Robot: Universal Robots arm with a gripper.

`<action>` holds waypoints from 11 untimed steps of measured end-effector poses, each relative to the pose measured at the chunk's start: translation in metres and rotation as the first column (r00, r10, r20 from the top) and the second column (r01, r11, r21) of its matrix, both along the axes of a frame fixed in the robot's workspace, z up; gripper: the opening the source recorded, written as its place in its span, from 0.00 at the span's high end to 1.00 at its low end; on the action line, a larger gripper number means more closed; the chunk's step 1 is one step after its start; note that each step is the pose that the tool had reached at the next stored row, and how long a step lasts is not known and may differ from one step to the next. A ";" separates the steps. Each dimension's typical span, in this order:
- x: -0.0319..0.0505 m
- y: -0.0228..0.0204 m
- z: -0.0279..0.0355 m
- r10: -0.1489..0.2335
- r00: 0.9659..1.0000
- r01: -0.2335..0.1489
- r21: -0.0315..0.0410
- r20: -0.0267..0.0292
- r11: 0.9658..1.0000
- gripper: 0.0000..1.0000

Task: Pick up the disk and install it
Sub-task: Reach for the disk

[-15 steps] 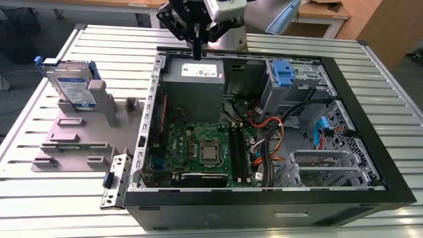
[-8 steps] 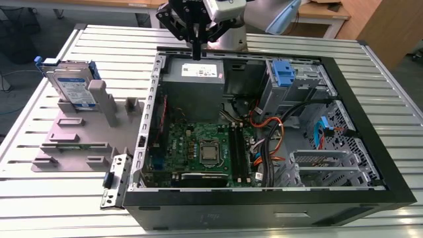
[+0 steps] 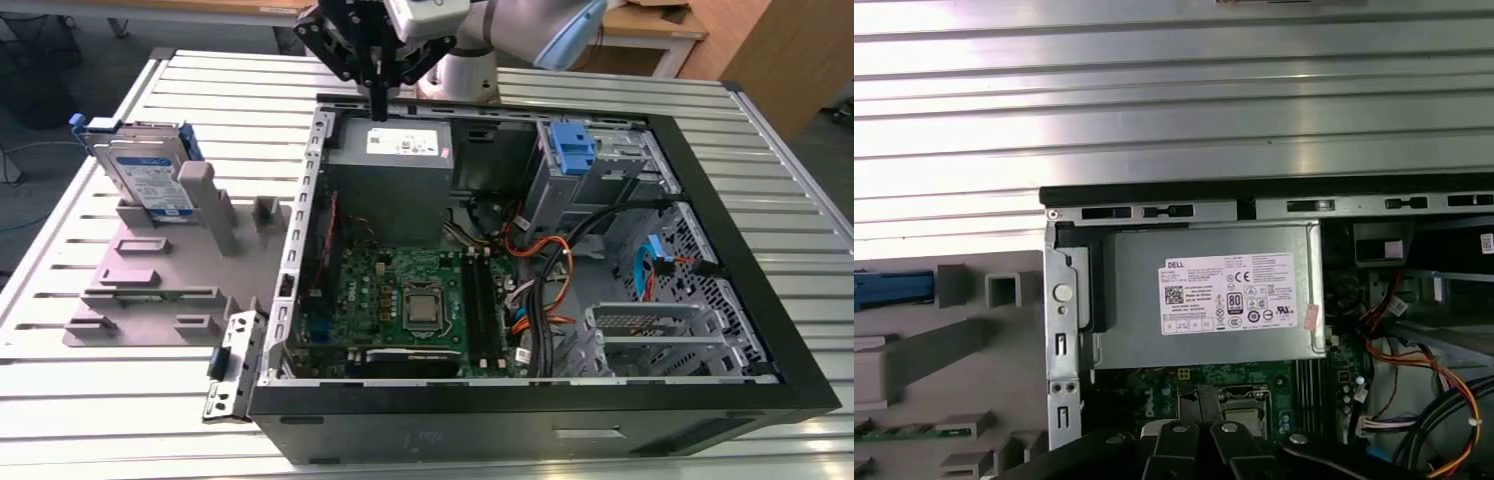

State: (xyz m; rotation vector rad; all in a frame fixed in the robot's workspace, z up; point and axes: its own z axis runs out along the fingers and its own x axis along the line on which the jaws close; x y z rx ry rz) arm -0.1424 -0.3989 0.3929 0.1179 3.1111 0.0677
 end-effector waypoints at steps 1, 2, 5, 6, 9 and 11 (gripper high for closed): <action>-0.0030 0.0000 0.0000 0.000 1.000 0.000 0.000 0.000 1.000 0.89; -0.0060 0.0000 -0.0001 0.000 1.000 0.000 0.000 0.001 1.000 0.89; -0.0147 0.0000 -0.0002 0.000 1.000 0.000 0.000 0.002 1.000 0.89; -0.0164 0.0000 -0.0002 0.000 1.000 0.000 0.000 0.002 1.000 0.89; -0.0181 0.0001 -0.0002 0.000 1.000 0.000 0.000 0.002 1.000 0.89; -0.0184 0.0000 -0.0001 0.000 1.000 0.000 0.000 0.002 1.000 0.89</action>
